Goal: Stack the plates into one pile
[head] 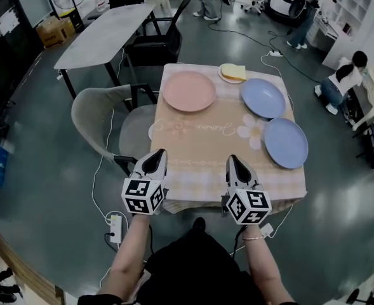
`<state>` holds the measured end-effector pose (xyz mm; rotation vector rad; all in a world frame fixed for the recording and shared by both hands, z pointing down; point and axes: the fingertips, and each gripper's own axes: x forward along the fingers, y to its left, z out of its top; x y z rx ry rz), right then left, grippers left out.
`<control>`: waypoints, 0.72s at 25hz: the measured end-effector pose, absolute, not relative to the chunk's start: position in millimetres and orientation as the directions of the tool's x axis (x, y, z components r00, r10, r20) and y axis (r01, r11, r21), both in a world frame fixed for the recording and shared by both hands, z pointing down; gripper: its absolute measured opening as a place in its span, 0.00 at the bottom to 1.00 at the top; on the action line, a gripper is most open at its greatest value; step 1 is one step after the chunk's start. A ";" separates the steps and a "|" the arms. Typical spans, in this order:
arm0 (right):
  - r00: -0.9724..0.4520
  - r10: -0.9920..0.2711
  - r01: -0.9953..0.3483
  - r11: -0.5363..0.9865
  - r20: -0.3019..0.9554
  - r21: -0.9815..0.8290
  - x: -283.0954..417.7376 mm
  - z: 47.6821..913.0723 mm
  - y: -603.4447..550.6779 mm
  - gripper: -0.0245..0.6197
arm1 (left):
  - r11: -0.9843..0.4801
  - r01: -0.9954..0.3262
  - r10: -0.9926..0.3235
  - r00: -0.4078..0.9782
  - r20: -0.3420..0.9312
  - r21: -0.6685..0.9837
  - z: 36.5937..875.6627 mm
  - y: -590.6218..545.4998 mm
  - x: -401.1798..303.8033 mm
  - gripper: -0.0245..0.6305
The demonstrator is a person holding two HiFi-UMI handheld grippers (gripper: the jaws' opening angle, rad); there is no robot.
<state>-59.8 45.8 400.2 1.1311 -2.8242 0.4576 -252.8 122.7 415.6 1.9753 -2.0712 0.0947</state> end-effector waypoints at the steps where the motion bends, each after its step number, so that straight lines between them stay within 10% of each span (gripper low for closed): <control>1: -0.732 -0.661 -0.680 0.689 0.168 -0.252 -60.5 400.3 39.0 0.05 | 0.071 -0.987 -0.969 -0.034 0.246 0.143 415.7 117.4 -253.9 0.08; 18: -0.773 -0.605 -0.630 0.700 0.189 -0.335 -93.7 424.1 -41.5 0.05 | 0.157 -0.980 -0.949 -0.117 0.294 0.118 423.5 47.8 -302.1 0.19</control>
